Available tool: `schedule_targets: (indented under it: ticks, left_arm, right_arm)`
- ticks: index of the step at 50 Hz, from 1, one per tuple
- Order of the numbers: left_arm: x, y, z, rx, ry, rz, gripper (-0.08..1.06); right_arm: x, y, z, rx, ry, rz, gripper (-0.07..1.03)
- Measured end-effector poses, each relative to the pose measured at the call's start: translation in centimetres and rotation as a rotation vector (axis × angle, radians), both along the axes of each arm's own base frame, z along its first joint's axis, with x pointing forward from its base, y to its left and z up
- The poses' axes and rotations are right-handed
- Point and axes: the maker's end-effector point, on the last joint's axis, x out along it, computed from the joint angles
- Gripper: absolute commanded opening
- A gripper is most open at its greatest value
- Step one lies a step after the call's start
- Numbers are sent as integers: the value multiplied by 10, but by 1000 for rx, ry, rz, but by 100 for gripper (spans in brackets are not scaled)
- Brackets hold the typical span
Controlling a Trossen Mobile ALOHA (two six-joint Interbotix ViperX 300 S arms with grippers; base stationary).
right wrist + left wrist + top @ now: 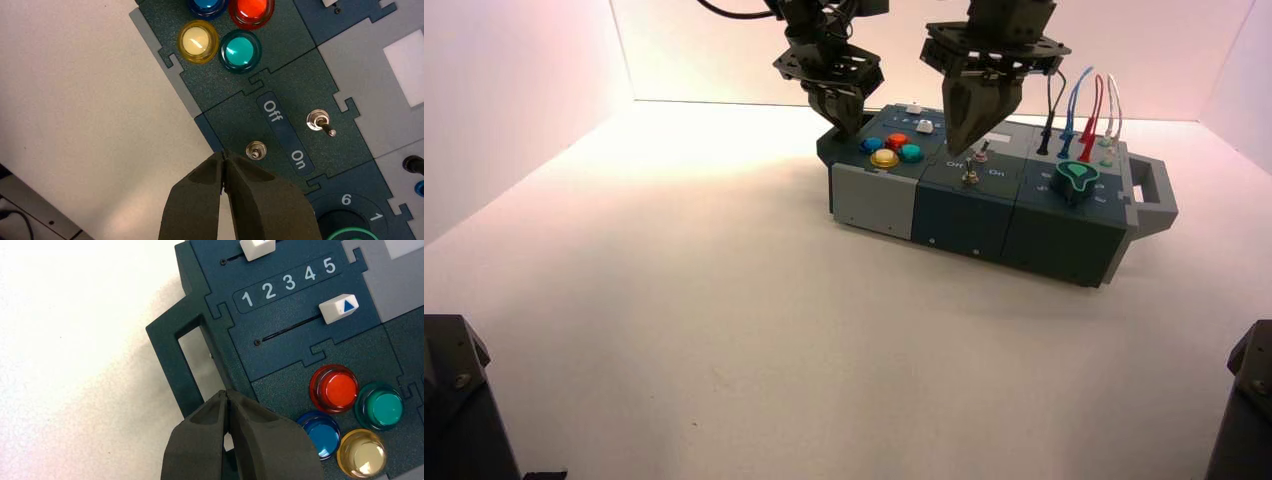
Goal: Flip the bottom switch on with the right gripper.
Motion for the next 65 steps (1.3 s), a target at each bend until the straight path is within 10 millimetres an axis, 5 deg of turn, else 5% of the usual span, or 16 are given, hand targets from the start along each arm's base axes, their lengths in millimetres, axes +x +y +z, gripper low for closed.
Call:
schedule_targets:
  ticks: [65]
  left_arm:
    - [1,-1,0,-1,-8,-2,-3]
  right_arm:
    - [8,-15,-8,-73,-23,17,-2]
